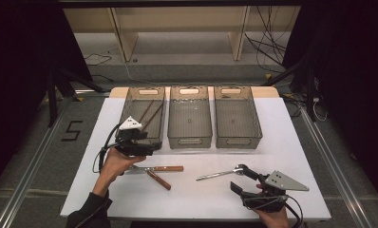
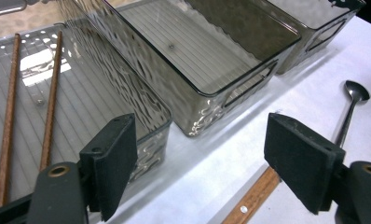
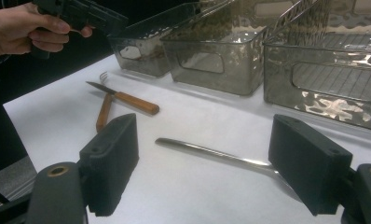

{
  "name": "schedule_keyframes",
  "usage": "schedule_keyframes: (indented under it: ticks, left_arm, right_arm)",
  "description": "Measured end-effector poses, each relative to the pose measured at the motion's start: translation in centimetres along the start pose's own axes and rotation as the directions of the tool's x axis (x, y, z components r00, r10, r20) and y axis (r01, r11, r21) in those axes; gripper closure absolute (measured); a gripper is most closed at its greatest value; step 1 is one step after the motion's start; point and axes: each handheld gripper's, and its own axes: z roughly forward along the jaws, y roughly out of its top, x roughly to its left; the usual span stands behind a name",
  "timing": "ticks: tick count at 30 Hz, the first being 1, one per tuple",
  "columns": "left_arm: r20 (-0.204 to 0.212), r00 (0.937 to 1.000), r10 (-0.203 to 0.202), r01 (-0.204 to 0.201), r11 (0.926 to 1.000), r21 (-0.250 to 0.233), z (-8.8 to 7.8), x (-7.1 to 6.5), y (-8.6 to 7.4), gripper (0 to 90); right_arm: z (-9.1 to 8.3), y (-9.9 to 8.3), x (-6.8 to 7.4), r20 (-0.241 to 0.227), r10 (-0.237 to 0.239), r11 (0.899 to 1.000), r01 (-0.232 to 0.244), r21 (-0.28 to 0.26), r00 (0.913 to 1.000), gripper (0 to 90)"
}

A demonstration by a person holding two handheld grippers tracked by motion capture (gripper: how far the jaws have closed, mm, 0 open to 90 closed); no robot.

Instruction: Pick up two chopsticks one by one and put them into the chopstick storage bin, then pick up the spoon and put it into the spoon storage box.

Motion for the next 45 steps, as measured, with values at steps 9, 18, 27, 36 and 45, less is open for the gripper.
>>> schedule_keyframes:
  ticks: [9, 18, 27, 36, 45]
  left_arm:
    - [0.023, 0.9996, 0.016, -0.015, 0.9996, -0.023, -0.5, -1.3, -1.2, 24.4]
    - [0.059, 0.9978, 0.031, -0.027, 0.9969, -0.074, -1.3, -2.4, -2.8, 23.2]
    - [0.057, 0.9981, 0.023, -0.016, 0.9915, -0.129, -1.8, -2.9, -4.4, 22.8]
    - [0.058, 0.9983, 0.004, 0.004, 0.9886, -0.151, -1.5, -3.5, -6.1, 22.2]
    - [0.060, 0.9982, -0.006, 0.017, 0.9845, -0.175, -1.5, -3.8, -7.4, 21.6]
  right_arm:
    - [-0.1, 0.0, -0.2, -0.014, -0.006, 1.000, 0.006, 0.008, 0.9999, 24.7]
    - [0.1, 0.1, -0.3, -0.028, -0.014, 1.000, 0.015, 0.023, 0.9995, 24.7]
    - [0.2, 0.1, -0.1, -0.032, -0.021, 0.999, 0.022, 0.031, 0.9993, 24.7]
    - [0.3, 0.3, -0.2, -0.037, -0.047, 0.997, 0.049, 0.051, 0.9982, 24.5]
    - [0.4, 1.8, -1.0, -0.064, -0.135, 0.981, 0.143, 0.134, 0.9888, 24.7]
